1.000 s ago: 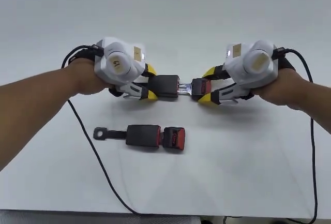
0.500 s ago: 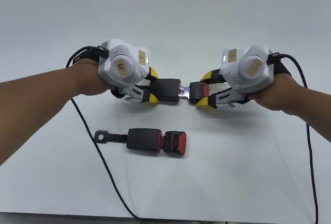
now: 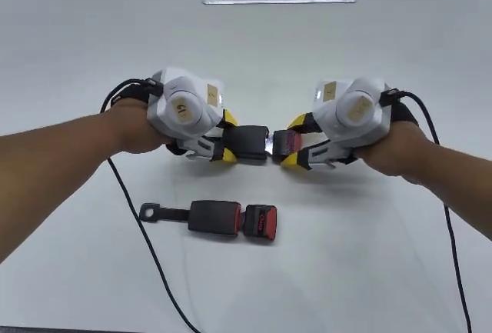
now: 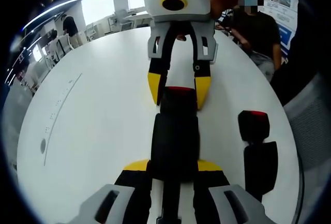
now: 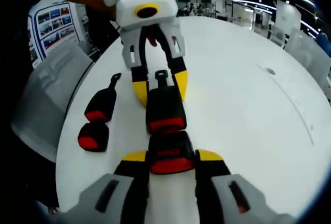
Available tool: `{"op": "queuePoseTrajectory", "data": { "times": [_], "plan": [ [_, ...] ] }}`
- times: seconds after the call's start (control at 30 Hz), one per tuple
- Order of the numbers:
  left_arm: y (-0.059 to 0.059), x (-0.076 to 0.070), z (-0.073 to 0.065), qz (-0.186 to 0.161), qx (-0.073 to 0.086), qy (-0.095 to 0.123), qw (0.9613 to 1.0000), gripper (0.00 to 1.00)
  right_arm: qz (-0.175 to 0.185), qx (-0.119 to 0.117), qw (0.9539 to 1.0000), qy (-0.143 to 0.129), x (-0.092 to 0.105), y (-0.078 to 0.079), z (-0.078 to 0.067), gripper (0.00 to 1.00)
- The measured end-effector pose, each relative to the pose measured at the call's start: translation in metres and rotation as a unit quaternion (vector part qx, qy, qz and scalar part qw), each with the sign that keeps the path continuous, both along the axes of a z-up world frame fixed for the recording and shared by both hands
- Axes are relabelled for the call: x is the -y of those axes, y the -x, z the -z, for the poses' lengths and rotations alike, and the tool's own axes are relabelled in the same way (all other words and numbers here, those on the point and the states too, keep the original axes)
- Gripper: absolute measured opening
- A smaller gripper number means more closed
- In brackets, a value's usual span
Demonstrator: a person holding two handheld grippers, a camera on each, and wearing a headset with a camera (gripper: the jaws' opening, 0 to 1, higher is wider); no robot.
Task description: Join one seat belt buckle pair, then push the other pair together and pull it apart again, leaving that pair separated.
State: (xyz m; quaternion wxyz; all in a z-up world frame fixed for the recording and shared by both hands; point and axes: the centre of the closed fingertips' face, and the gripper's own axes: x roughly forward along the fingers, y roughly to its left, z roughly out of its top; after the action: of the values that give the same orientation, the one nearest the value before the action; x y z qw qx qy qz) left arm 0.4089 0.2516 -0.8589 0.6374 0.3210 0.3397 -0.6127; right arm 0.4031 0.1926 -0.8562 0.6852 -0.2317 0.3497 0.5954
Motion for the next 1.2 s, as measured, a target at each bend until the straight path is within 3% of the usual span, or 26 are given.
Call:
{"op": "queuePoseTrajectory", "data": {
  "times": [0.3, 0.77, 1.2],
  "plan": [
    [-0.0025, -0.0008, 0.0011, 0.003, -0.001, -0.003, 1.0000, 0.31, 0.005, 0.001, 0.9999, 0.009, 0.0011, -0.0019, 0.0029, 0.34],
    [0.0002, 0.0011, -0.0007, 0.006, -0.001, -0.026, 0.9997, 0.32, 0.009, 0.005, 0.9996, 0.026, 0.0027, -0.0050, 0.0064, 0.34],
    [0.0007, 0.0003, -0.0010, 0.008, -0.001, -0.021, 0.9998, 0.32, 0.009, 0.006, 0.9996, 0.027, 0.0025, -0.0050, 0.0071, 0.34]
  ]
}}
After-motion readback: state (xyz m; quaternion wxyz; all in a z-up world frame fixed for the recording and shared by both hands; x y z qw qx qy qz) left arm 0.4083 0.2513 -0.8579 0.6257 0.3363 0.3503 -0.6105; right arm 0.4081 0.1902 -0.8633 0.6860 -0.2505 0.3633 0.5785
